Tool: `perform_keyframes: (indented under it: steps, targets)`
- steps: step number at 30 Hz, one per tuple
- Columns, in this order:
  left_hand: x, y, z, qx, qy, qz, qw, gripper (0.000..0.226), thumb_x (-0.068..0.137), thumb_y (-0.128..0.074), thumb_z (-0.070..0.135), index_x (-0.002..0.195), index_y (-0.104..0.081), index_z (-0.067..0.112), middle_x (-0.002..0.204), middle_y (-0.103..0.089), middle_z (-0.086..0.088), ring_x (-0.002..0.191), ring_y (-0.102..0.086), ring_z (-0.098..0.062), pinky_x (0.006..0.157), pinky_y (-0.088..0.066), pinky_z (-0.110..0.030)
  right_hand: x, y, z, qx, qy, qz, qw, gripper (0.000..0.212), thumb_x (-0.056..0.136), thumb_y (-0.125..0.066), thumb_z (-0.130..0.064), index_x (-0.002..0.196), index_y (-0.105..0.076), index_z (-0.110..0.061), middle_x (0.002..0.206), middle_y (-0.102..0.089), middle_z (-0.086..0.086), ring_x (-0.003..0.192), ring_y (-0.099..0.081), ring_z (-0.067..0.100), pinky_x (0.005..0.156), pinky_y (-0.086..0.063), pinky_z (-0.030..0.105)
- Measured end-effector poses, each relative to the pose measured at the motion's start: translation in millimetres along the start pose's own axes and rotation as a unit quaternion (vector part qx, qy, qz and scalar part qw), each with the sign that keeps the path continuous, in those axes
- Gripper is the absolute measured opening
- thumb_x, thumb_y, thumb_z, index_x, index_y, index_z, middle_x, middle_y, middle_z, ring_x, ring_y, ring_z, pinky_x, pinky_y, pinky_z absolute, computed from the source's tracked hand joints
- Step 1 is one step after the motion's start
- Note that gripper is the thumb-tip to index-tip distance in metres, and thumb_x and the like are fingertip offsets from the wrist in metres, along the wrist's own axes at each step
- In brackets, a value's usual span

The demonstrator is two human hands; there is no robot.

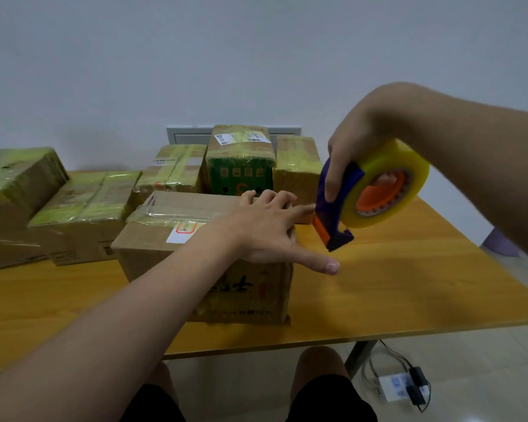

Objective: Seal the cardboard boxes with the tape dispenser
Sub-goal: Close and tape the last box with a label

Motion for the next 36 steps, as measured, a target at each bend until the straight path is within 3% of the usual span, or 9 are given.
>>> perform_keyframes:
  steps: [2, 5, 8, 14, 19, 23, 27, 31, 36]
  targets:
    - [0.4, 0.2, -0.5, -0.018, 0.005, 0.006, 1.000, 0.130, 0.054, -0.013, 0.104, 0.165, -0.009, 0.037, 0.171, -0.017, 0.005, 0.156, -0.013, -0.023, 0.127, -0.005, -0.056, 1.3, -10.9, -3.5, -0.017, 0.013, -0.022, 1.000, 0.079, 0.013, -0.098, -0.055, 0.078, -0.081, -0.012, 0.063, -0.068, 0.009, 0.050, -0.064, 0.022, 0.066, -0.060, 0.037]
    - [-1.2, 6.1, -6.6, -0.129, 0.017, 0.039, 0.991, 0.095, 0.088, -0.008, 0.084, 0.166, -0.015, 0.030, 0.170, -0.023, 0.005, 0.155, -0.016, -0.016, 0.127, -0.001, -0.049, 6.3, -25.7, -6.6, -0.028, 0.010, -0.069, 0.997, 0.040, 0.070, -0.084, -0.052, 0.076, -0.082, -0.013, 0.067, -0.069, 0.015, 0.052, -0.066, 0.025, 0.057, -0.057, 0.032]
    - [-0.1, 11.8, -14.8, -0.224, 0.034, 0.106, 0.968, 0.058, 0.111, -0.028, 0.048, 0.165, -0.022, 0.029, 0.162, -0.041, 0.001, 0.148, -0.034, -0.020, 0.124, -0.021, -0.046, 8.2, -4.1, -5.2, -0.044, 0.013, 0.106, 0.993, 0.049, 0.069, -0.081, -0.064, 0.086, -0.077, -0.018, 0.077, -0.077, 0.005, 0.070, -0.074, 0.022, 0.061, -0.055, 0.032]
    - [-17.5, 41.7, -43.7, -0.337, 0.088, 0.277, 0.895, 0.047, 0.094, -0.055, 0.004, 0.137, -0.061, 0.022, 0.127, -0.066, 0.005, 0.120, -0.059, -0.011, 0.095, -0.051, -0.028, -18.0, 16.5, 6.7, 0.054, 0.058, 0.315, 0.946, 0.065, 0.071, -0.071, -0.077, 0.089, -0.073, -0.015, 0.091, -0.073, 0.012, 0.082, -0.067, 0.029, 0.067, -0.045, 0.039]
    - [-58.1, 60.5, -98.7, -0.153, 0.172, 0.294, 0.928, 0.043, 0.095, -0.065, 0.025, 0.138, -0.060, 0.026, 0.137, -0.060, 0.002, 0.116, -0.056, -0.017, 0.087, -0.049, -0.028, -37.8, 9.2, -7.6, 0.258, 0.146, 0.441, 0.847, 0.061, 0.076, -0.073, -0.071, 0.088, -0.073, -0.011, 0.084, -0.072, 0.011, 0.067, -0.062, 0.018, 0.060, -0.042, 0.034]
    - [-82.5, 47.5, -146.2, -0.035, 0.295, 0.194, 0.935, 0.065, 0.101, -0.050, 0.052, 0.156, -0.036, 0.021, 0.159, -0.038, -0.014, 0.143, -0.040, -0.037, 0.112, -0.041, -0.053, -28.3, -19.3, -54.7, 0.466, 0.243, 0.396, 0.753, 0.054, 0.084, -0.074, -0.059, 0.085, -0.075, -0.005, 0.075, -0.076, 0.009, 0.059, -0.071, 0.017, 0.053, -0.053, 0.028]
    - [-89.7, 22.4, -167.8, -0.112, 0.316, 0.133, 0.933, 0.068, 0.106, -0.037, 0.059, 0.162, -0.021, 0.025, 0.166, -0.030, -0.012, 0.146, -0.039, -0.038, 0.112, -0.038, -0.048, -11.7, -48.8, -94.0, 0.545, 0.340, 0.386, 0.662, 0.043, 0.094, -0.069, -0.049, 0.090, -0.073, -0.006, 0.072, -0.073, 0.009, 0.055, -0.070, 0.021, 0.050, -0.054, 0.027]
    - [-91.2, 12.3, -175.9, -0.238, 0.256, 0.073, 0.934, 0.063, 0.106, -0.038, 0.059, 0.163, -0.017, 0.043, 0.167, -0.033, 0.001, 0.144, -0.041, -0.028, 0.096, -0.033, -0.035, -6.7, -64.5, -94.2, 0.565, 0.355, 0.431, 0.608, 0.018, 0.097, -0.065, -0.047, 0.081, -0.074, -0.042, 0.078, -0.075, -0.004, 0.061, -0.072, 0.014, 0.053, -0.054, 0.022]
    - [-104.5, 8.3, -181.5, -0.345, 0.203, 0.062, 0.914, 0.050, 0.110, -0.039, 0.047, 0.155, -0.023, 0.062, 0.170, -0.022, 0.012, 0.151, -0.028, -0.022, 0.102, -0.027, -0.033, -4.8, -68.7, -90.3, 0.591, 0.367, 0.426, 0.579, 0.016, 0.099, -0.062, -0.043, 0.099, -0.069, -0.028, 0.084, -0.076, -0.008, 0.069, -0.074, 0.011, 0.055, -0.055, 0.018]
Point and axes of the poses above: each hand's wrist, its own x-axis towards the middle knuckle, its own y-axis out of the back of the hand, z = x × y, the point moved 7 cm from there along x, towards the middle knuckle
